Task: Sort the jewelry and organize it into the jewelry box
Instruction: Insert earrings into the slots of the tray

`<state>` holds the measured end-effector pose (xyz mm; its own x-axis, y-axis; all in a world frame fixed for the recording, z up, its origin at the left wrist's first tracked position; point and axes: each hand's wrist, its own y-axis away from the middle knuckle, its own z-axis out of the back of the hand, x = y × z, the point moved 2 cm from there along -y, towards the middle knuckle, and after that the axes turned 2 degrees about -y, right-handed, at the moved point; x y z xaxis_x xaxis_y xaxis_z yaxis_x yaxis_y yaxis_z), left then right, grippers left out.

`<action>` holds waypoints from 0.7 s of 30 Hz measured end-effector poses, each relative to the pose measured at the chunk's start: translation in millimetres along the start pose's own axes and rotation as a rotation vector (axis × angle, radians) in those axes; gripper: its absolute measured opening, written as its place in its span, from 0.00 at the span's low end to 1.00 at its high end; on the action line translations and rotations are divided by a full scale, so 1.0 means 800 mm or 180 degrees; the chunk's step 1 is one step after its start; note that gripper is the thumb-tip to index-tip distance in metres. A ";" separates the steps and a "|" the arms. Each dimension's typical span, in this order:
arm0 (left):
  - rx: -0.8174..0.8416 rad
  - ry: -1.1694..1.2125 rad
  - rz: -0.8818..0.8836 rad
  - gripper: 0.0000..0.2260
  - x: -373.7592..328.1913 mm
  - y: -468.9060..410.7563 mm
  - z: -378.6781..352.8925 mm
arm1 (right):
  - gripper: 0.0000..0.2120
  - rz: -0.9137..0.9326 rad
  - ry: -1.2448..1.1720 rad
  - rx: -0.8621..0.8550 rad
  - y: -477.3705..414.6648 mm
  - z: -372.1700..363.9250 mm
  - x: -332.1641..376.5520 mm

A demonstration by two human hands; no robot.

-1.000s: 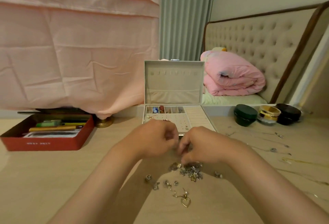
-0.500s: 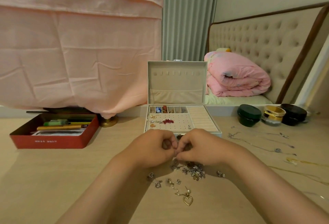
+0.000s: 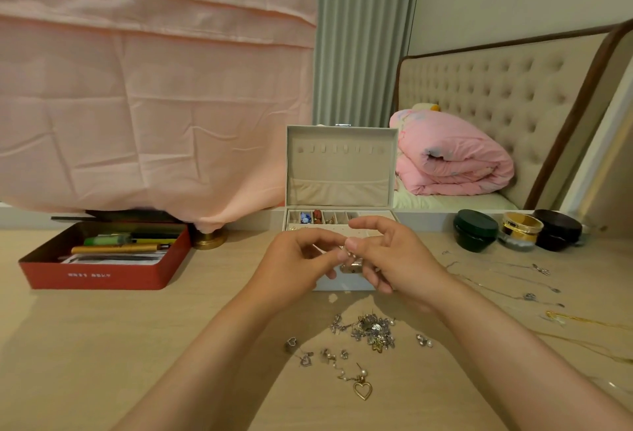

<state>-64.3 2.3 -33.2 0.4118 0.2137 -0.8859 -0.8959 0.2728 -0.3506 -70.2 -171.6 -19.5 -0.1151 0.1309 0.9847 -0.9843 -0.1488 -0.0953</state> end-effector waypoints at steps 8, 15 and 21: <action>0.0042 0.0566 0.0216 0.08 0.004 0.000 0.002 | 0.04 0.0171 -0.0285 -0.0143 0.002 -0.006 0.004; -0.0031 0.0221 0.0248 0.06 0.006 -0.003 0.006 | 0.04 0.0172 -0.0393 -0.0293 0.003 -0.011 0.003; -0.0159 -0.0548 0.0008 0.05 0.000 -0.018 0.021 | 0.06 0.0291 0.0130 -0.0126 -0.014 -0.011 0.017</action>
<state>-48.3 13.9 -23.0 0.4281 0.3730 -0.8232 -0.9024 0.2261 -0.3669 -61.7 -159.4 -6.1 -0.2091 0.1586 0.9649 -0.9739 -0.1233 -0.1908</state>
